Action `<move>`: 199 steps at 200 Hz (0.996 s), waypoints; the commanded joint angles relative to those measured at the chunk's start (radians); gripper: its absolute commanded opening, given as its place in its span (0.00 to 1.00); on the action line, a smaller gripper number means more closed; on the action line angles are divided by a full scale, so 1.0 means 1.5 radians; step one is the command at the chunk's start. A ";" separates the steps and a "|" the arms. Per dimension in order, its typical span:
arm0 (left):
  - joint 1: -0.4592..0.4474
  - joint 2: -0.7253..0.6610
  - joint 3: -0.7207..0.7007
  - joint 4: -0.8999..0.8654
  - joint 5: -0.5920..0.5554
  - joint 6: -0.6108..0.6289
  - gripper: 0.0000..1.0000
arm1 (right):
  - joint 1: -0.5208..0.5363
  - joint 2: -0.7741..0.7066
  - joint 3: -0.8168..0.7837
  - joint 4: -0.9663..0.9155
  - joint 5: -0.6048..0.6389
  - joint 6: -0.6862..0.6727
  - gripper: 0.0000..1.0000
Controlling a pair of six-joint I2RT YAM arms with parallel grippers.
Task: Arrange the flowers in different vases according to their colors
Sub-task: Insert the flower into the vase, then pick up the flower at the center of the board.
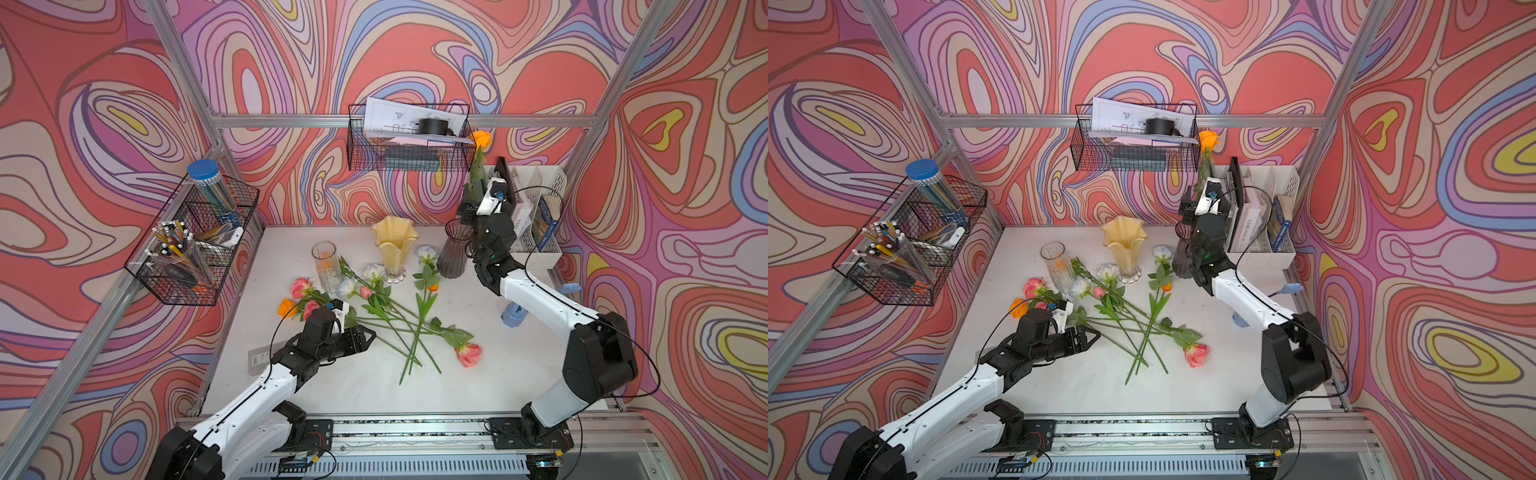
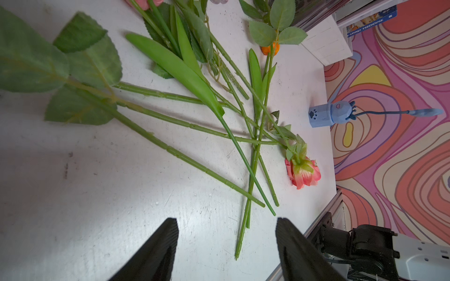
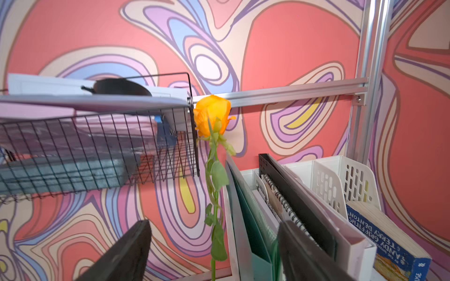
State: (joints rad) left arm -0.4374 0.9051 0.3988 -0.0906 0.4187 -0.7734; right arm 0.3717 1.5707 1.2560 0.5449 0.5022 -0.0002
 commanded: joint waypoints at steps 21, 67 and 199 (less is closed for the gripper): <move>0.011 -0.046 -0.009 -0.055 -0.019 0.015 0.70 | 0.002 -0.081 0.054 -0.410 -0.218 0.192 0.80; 0.023 -0.058 -0.021 -0.068 -0.013 0.009 0.70 | 0.065 -0.064 -0.011 -0.655 -0.419 0.412 0.71; 0.031 -0.098 -0.027 -0.090 -0.006 0.016 0.70 | 0.177 0.125 -0.034 -0.674 -0.342 0.529 0.37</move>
State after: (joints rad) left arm -0.3985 0.7670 0.3710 -0.1978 0.4084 -0.7734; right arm 0.6411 1.7153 1.1713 -0.4454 -0.0601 0.7773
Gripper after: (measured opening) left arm 0.699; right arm 0.392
